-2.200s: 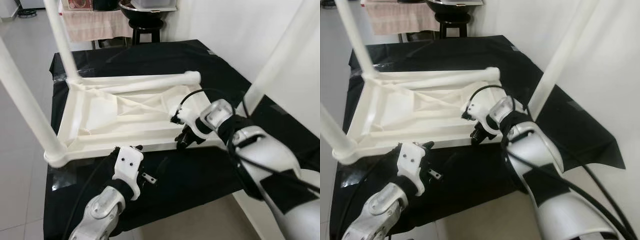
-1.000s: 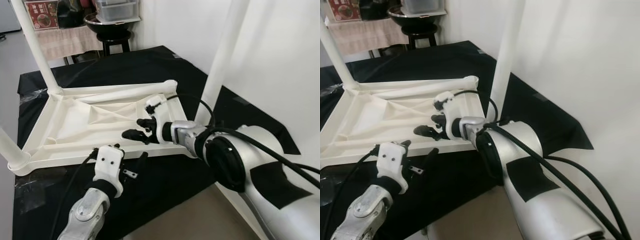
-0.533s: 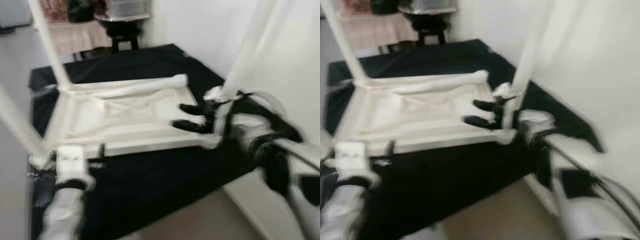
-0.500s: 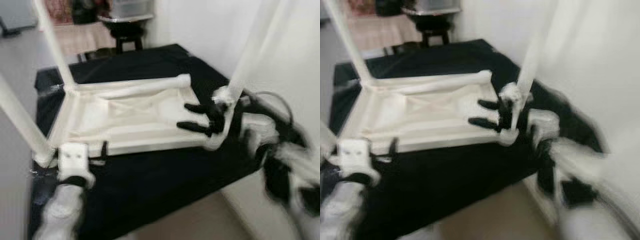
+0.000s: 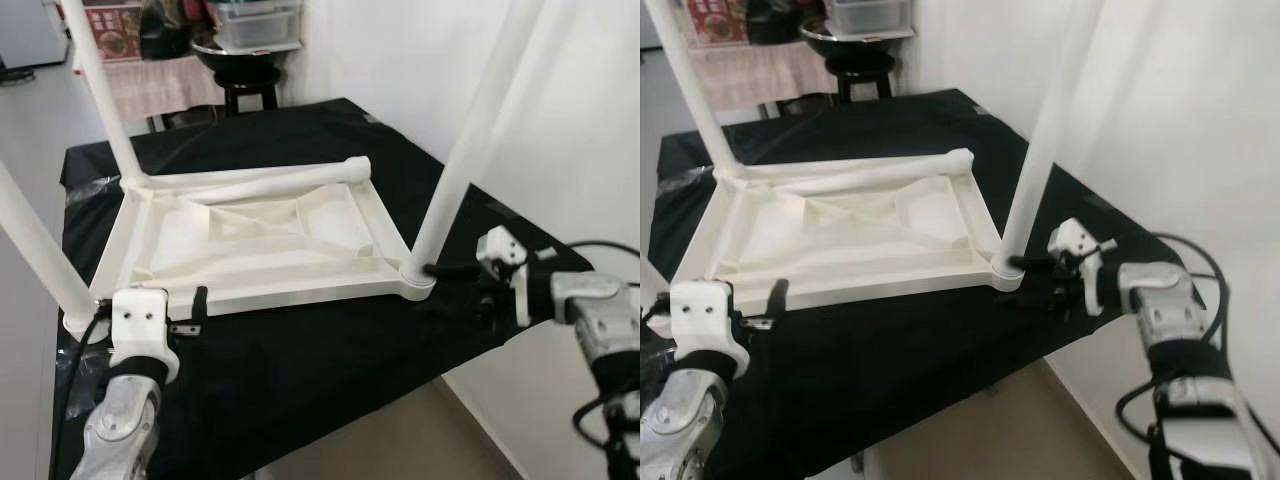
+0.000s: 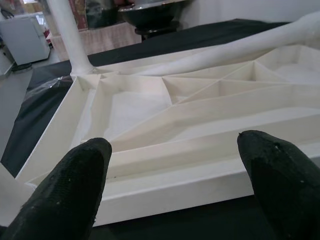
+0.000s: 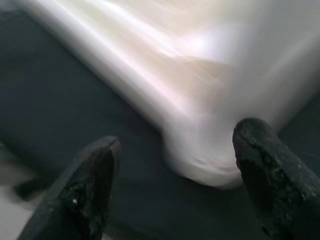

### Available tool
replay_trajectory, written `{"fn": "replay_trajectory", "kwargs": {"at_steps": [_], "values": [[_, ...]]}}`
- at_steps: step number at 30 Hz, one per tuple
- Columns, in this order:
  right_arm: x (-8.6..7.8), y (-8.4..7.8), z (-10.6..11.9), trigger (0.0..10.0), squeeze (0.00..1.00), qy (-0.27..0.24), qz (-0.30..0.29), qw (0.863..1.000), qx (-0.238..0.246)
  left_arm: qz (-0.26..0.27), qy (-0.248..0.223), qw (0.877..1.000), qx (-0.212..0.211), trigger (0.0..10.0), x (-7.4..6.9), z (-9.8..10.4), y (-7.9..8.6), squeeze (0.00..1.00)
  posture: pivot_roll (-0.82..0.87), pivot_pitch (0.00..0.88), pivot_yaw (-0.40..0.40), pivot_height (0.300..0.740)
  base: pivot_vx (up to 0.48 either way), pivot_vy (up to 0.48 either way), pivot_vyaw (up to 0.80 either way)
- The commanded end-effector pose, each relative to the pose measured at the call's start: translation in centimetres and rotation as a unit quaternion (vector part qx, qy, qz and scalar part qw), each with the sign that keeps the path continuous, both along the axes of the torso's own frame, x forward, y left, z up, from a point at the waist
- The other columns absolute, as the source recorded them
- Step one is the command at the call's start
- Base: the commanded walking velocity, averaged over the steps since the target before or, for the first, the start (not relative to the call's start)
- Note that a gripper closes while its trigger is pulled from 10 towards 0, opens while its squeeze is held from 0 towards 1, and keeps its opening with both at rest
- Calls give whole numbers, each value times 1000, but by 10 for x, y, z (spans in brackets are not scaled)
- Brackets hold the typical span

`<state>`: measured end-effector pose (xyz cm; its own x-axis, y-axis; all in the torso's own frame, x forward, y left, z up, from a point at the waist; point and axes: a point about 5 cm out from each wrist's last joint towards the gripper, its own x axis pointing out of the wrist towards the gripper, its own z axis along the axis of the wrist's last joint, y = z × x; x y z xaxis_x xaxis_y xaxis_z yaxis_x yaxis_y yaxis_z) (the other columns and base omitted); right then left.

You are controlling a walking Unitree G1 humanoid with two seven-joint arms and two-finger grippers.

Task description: Building children table

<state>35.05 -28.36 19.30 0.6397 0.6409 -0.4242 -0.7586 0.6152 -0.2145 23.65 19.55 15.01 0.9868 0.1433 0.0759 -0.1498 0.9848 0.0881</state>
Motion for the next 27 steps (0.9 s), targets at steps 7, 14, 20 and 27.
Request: {"fn": "replay_trajectory", "kwargs": {"at_steps": [7, 14, 20, 27], "values": [[5, -19, 16, 10000, 0, -53, -206, 977, -26, -8, -10, 1000, 8, 10000, 1, 4, 2, 0, -33, 50, -33, 740, 0, 0, 0], [19, -4, 18, 10000, 0, -92, -267, 959, 37, -28, -19, 999, 4, 10000, 4, 8, -1, 0, -33, 47, -31, 740, 0, 0, 0], [39, 18, 17, 10000, 0, -157, -336, 923, 100, -44, -24, 999, 1, 10000, 7, 11, -4, 0, -38, 34, -23, 740, 0, 0, 0], [47, 78, 13, 10000, 0, -149, -268, 937, 166, -55, -30, 998, 1, 10000, 13, 14, -8, 0, -32, 28, -29, 740, 0, 0, 0]]}}
